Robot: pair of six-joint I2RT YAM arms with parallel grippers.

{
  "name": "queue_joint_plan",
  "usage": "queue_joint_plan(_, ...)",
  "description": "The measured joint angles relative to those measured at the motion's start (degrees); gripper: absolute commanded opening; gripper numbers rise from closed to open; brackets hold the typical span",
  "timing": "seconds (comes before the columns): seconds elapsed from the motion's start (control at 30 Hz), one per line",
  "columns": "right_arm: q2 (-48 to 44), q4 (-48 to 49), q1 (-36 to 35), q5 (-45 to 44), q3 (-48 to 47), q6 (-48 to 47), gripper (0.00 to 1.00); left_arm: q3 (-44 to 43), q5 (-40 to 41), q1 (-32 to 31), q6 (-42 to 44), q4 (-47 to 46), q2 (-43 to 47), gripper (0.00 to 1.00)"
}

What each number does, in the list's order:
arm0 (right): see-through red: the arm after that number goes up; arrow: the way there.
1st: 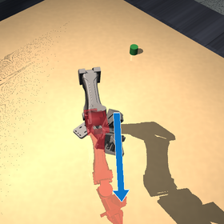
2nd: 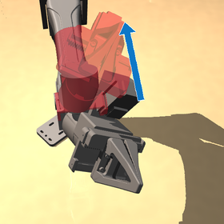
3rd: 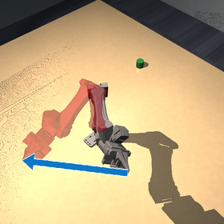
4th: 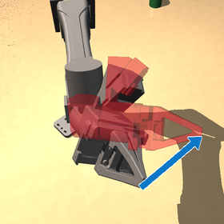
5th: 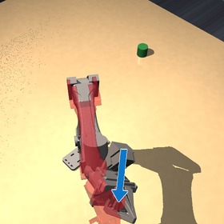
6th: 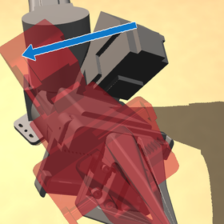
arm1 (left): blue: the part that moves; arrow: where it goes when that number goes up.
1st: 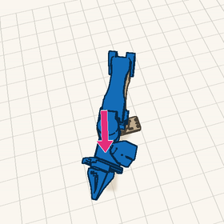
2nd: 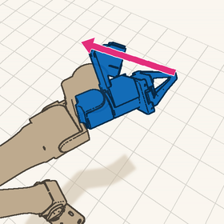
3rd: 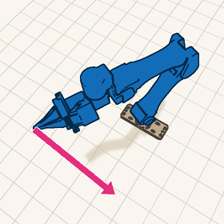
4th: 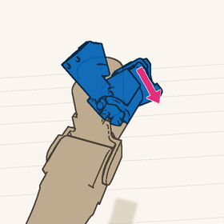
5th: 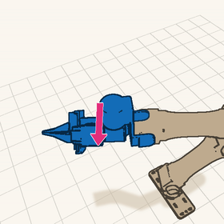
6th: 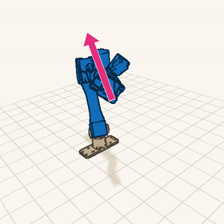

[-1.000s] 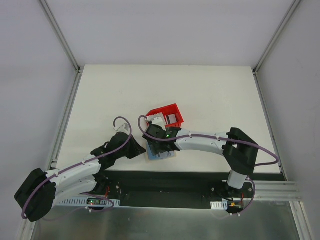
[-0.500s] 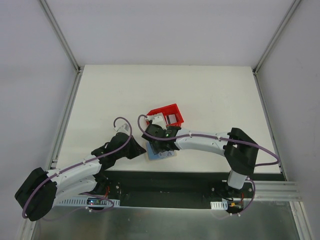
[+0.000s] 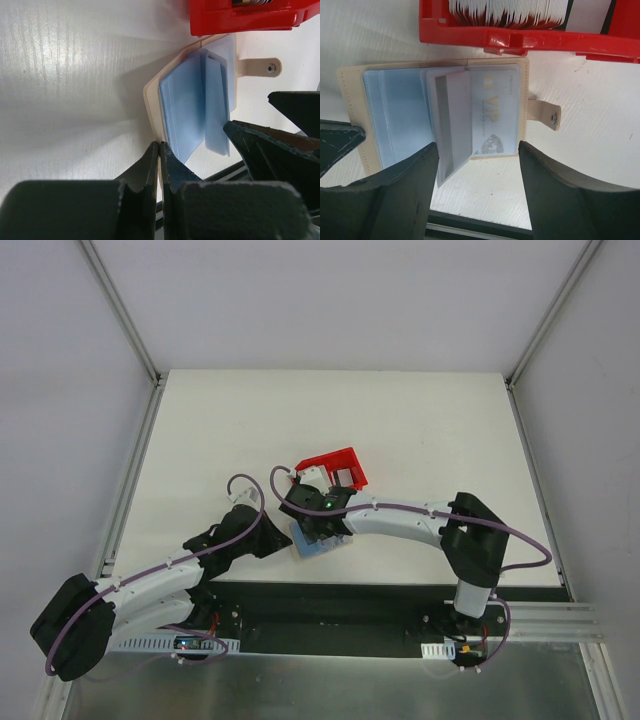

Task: Put the credit cards into the card holder
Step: Turn over the card slot in the card holder.

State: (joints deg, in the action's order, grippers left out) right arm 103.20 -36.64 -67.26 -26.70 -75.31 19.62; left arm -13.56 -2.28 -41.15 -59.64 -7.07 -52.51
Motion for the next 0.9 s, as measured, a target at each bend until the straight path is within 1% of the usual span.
queue_joint_plan(0.27, 0.37, 1.22, 1.51, 1.90, -0.22, -0.81, 0.67, 0.00, 0.00, 0.00, 0.00, -0.39, 0.00, 0.00)
queue_joint_plan(0.53, -0.87, 7.72, 1.95, 10.60, 5.75, -0.35, 0.67, 0.00, -0.11, -0.02, 0.07, -0.31, -0.55, 0.00)
queue_joint_plan(0.6, -1.27, 7.98, 1.90, 11.19, 6.36, -0.35, 0.67, 0.00, -0.11, -0.02, 0.07, -0.31, -0.79, 0.00)
queue_joint_plan(0.67, -2.01, 8.63, 1.95, 12.02, 7.10, -0.46, 0.63, 0.00, -0.11, -0.02, 0.13, -0.26, -0.83, 0.00)
queue_joint_plan(0.7, -2.58, 9.14, 1.95, 12.46, 7.63, -0.55, 0.62, 0.00, -0.11, -0.02, 0.24, -0.26, -0.87, 0.00)
queue_joint_plan(0.9, -4.15, 9.81, 2.27, 12.55, 8.48, -0.90, 0.65, 0.00, -0.09, -0.02, 0.28, -0.17, -1.36, 0.00)
